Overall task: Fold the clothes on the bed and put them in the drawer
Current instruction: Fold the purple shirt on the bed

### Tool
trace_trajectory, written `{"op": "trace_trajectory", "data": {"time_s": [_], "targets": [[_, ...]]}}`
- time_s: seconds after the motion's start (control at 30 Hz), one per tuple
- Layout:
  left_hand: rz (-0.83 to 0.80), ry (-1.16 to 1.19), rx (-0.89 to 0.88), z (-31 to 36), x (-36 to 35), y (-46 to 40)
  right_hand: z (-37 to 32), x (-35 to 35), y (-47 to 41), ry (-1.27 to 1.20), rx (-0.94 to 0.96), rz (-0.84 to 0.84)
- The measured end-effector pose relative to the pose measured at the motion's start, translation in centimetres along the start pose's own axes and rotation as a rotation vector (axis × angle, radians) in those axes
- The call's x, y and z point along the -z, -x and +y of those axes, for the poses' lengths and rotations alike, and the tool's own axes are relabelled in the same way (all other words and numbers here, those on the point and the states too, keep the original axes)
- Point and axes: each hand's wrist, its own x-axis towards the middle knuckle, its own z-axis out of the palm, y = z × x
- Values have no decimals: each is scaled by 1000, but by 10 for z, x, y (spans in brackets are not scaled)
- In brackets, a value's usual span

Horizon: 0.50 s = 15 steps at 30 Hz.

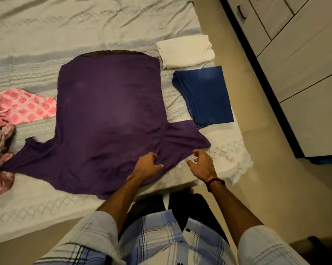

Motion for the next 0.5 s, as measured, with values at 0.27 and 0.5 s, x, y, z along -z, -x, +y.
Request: {"op": "trace_trajectory", "data": {"time_s": [0.27,0.5], "targets": [[37,58,117,11,-54,-50,38,2,-83,-142,-229,-77],[102,-14,175,2,-105,-85,72,-17,-151,-433,-561,111]]}}
